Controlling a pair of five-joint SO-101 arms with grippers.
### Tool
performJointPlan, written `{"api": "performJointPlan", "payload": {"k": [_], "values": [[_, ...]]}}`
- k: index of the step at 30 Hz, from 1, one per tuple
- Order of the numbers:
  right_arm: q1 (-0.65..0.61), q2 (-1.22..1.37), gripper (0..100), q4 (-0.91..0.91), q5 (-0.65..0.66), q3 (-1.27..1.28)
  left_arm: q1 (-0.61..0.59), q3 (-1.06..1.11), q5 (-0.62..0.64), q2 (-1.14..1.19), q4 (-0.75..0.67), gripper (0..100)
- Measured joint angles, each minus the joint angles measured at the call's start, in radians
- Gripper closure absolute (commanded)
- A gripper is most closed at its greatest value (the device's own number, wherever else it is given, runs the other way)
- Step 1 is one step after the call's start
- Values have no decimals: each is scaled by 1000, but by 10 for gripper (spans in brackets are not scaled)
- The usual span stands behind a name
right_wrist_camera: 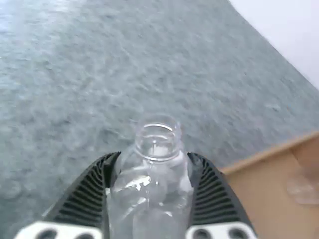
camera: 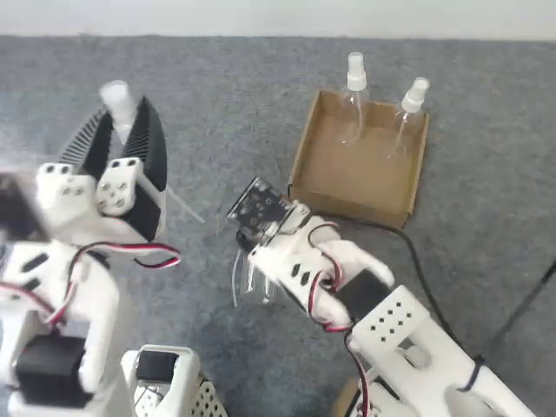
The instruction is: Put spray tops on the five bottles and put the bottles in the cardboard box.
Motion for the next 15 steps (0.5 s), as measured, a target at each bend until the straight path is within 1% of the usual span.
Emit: {"api": "performJointPlan", "payload": {"k": [7,15], "values": [[-69,0,993,-23,-8,21,-3,40,54,2,-57,990],[-69,0,993,-23,-8,21,11,158,60,15,-124,990]]}}
